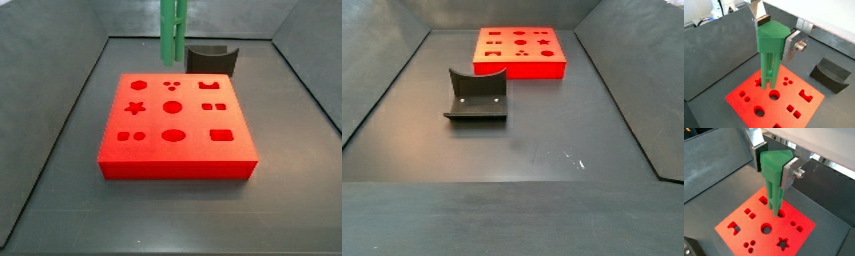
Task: Insert the 3 prong object.
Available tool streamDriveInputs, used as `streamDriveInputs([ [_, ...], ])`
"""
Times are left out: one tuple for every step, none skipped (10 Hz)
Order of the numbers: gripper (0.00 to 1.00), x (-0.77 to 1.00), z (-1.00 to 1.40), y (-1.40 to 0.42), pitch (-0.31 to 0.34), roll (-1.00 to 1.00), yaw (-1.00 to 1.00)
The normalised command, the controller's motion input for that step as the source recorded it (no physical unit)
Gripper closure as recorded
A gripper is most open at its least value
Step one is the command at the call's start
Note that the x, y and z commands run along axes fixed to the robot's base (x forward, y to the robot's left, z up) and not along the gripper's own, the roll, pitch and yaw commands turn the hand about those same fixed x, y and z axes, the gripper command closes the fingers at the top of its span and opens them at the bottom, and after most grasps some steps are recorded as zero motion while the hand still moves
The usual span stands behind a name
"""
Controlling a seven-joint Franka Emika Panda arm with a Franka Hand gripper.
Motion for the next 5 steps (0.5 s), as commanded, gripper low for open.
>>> streamDriveInputs([
  [1.00,0.01,-0.13,0.20,0.000,0.03,0.10],
  [1.00,0.14,-0.13,0.47,0.000,0.04,0.33],
  [1.00,0.10,-0.17,0.49,0.000,0.04,0.51],
  [1.00,0.09,-0.18,0.50,0.000,0.02,0.53],
  [1.00,0.16,-0.11,0.42,0.000,0.02,0.55],
])
